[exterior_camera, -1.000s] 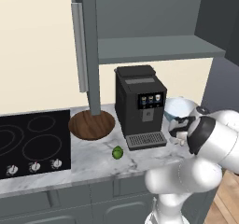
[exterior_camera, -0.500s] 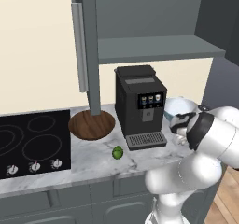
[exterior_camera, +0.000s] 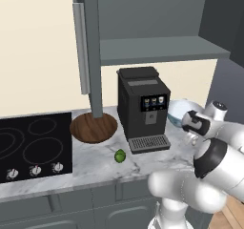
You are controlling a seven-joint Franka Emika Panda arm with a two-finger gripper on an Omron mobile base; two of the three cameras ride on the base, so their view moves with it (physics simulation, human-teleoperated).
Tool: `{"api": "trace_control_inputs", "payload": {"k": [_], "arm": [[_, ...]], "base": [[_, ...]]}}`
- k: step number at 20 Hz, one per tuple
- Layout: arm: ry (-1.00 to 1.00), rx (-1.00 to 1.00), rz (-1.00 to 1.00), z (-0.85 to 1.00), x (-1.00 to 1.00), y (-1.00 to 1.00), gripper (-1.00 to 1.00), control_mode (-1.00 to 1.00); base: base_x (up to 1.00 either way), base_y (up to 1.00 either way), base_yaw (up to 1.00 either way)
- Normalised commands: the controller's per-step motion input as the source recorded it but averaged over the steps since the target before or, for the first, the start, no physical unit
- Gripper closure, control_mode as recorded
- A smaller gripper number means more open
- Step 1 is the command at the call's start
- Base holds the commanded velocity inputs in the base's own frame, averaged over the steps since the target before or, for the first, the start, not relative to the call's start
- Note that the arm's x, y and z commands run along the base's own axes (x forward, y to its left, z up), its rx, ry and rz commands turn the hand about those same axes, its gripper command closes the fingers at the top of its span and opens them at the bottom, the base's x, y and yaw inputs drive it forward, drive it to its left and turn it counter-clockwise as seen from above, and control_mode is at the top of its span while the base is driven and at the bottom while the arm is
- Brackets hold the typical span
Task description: Pick both bowls and place them on the counter. Then place the avocado in one bowl and place the mushroom in the other bowl.
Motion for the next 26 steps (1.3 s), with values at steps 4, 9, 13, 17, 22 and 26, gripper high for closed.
{"api": "trace_control_inputs", "payload": {"k": [4, 9, 13, 17, 22, 26], "arm": [[0.0, 0.0, 0.0, 0.77, -0.01, 0.0, 1.0, -1.0], [0.0, 0.0, 0.0, 0.63, 0.03, -0.08, 1.0, -1.0], [-0.01, 0.02, 0.0, 0.42, 0.35, -0.09, 1.0, -1.0], [-0.01, 0.07, 0.0, 0.32, 0.53, -0.19, 1.0, -1.0], [0.0, 0.12, 0.04, 0.4, 0.39, -0.25, 1.0, -1.0], [0.03, 0.04, 0.01, 0.12, 0.43, -0.12, 1.0, -1.0]], "base": [[0.0, 0.0, 0.0], [0.0, 0.0, 0.0], [0.0, 0.0, 0.0], [0.0, 0.0, 0.0], [0.0, 0.0, 0.0], [0.0, 0.0, 0.0]]}}
